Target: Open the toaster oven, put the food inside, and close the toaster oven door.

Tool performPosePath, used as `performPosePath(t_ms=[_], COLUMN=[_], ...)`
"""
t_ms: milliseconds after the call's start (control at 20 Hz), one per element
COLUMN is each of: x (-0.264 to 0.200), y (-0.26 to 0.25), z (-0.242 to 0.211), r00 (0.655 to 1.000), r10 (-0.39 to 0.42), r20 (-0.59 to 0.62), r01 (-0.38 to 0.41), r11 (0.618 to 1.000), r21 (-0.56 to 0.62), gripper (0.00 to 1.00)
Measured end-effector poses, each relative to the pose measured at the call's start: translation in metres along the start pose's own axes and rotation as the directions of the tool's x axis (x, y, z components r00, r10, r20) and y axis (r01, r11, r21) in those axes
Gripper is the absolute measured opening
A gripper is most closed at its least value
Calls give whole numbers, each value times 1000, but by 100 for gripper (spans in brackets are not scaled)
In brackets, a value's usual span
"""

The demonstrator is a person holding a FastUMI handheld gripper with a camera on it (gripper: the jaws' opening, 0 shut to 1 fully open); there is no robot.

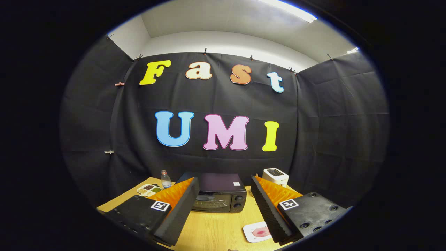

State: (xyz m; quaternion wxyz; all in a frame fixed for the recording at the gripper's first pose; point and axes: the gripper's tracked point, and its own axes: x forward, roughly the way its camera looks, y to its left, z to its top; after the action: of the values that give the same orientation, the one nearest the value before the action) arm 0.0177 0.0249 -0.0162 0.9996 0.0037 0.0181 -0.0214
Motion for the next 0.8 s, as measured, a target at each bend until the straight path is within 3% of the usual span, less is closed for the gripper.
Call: performPosePath(t_ms=[500,800], x=[99,168], y=[46,79], z=[-38,-88], r00=[986,972], r10=[154,182], r20=[-70,-146], r01=[-152,-174], r11=[988,983], r21=[32,63], gripper=[97,98])
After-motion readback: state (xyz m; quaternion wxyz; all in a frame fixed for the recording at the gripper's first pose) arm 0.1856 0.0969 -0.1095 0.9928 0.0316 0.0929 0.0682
